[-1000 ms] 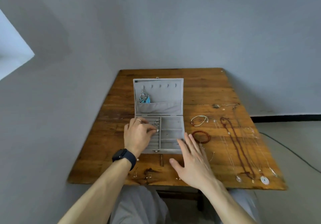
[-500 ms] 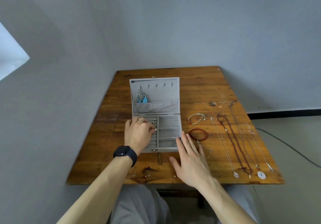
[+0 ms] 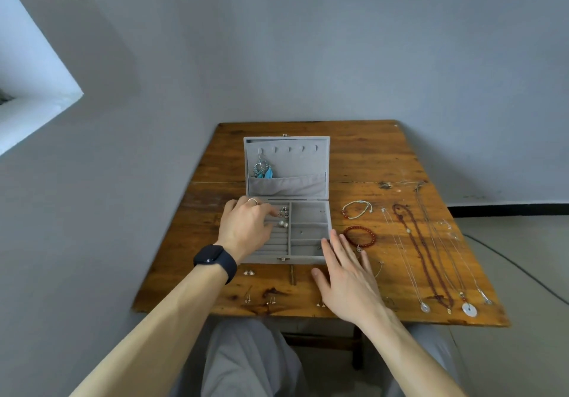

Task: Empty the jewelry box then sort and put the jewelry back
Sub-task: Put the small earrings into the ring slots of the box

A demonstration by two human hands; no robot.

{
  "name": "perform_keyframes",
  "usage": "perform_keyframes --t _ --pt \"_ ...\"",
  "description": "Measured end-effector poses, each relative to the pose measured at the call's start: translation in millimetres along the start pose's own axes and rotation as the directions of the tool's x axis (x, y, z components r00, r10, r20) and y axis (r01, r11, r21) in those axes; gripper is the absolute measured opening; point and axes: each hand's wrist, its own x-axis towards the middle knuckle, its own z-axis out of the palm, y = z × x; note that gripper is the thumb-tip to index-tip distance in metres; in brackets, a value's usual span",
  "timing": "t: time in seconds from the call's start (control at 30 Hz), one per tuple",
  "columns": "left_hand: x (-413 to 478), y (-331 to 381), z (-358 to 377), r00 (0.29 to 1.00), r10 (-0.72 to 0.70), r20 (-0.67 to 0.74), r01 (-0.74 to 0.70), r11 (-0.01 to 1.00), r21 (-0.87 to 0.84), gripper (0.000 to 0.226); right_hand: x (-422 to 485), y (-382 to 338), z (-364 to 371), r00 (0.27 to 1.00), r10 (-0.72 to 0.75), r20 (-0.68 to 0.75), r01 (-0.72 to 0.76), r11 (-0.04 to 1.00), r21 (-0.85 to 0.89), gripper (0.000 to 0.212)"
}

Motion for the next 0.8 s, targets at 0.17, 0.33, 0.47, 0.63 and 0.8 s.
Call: perform_keyframes --t 0.17,0.33,0.47,0.63,0.8 --pt "-16 -21 -10 0.999 -0.047 -0.019 0.047 0.999 -0.012 0.024 1 -6 0 0.999 0.029 0.027 -0.029 1.000 -0.002 0.073" --pt "-18 -17 -9 1.000 -0.018 -0.008 0.017 1.000 -0.023 0.032 2 -9 0 0.999 0.042 0.029 -0.041 0.999 -0.020 0.075" --pt "-16 -3 4 0.997 0.053 0.064 -0.057 0.997 0.053 0.046 1 -10 0 0.998 0.050 0.026 -0.050 0.998 -0.024 0.075" --pt "-16 1 17 0.995 0.053 0.090 -0.064 0.990 0.125 0.052 1 -8 1 0.999 0.047 0.022 -0.047 0.999 -0.011 0.074" --pt "-17 -2 23 0.996 0.050 0.078 -0.058 0.993 0.103 0.052 0 -9 1 0.999 0.045 0.019 -0.045 0.999 0.003 0.074"
